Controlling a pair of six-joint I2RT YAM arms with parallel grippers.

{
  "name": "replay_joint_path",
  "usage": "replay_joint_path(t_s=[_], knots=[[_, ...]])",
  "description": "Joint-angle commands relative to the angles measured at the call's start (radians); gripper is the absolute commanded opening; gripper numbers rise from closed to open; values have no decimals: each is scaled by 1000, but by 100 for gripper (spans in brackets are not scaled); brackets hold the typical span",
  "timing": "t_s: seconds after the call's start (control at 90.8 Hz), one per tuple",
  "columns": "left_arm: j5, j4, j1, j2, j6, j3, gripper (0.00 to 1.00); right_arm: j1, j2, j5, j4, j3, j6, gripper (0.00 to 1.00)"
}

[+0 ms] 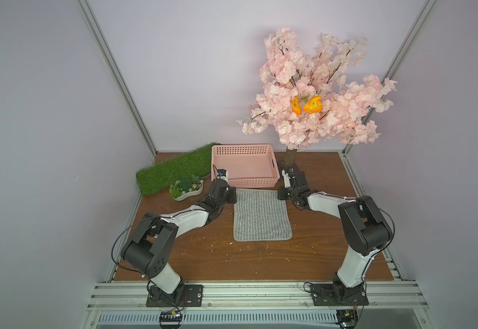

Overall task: Fold the square dishcloth
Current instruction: Fold the cleaning item at the center of the board.

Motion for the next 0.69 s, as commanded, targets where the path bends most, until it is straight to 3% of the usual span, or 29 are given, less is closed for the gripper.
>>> replay_joint_path(t_s=[0.0,0.429,0.683], knots=[[1,67,8,-15,35,-8,0,-4,-49,-10,65,-9,-9,0],[16,149,11,27,64,26,0,-4,-67,-9,129,-13,-6,0],[24,234,13,-5,69,-67,0,-3,-89,-2,174,-86,10,0]])
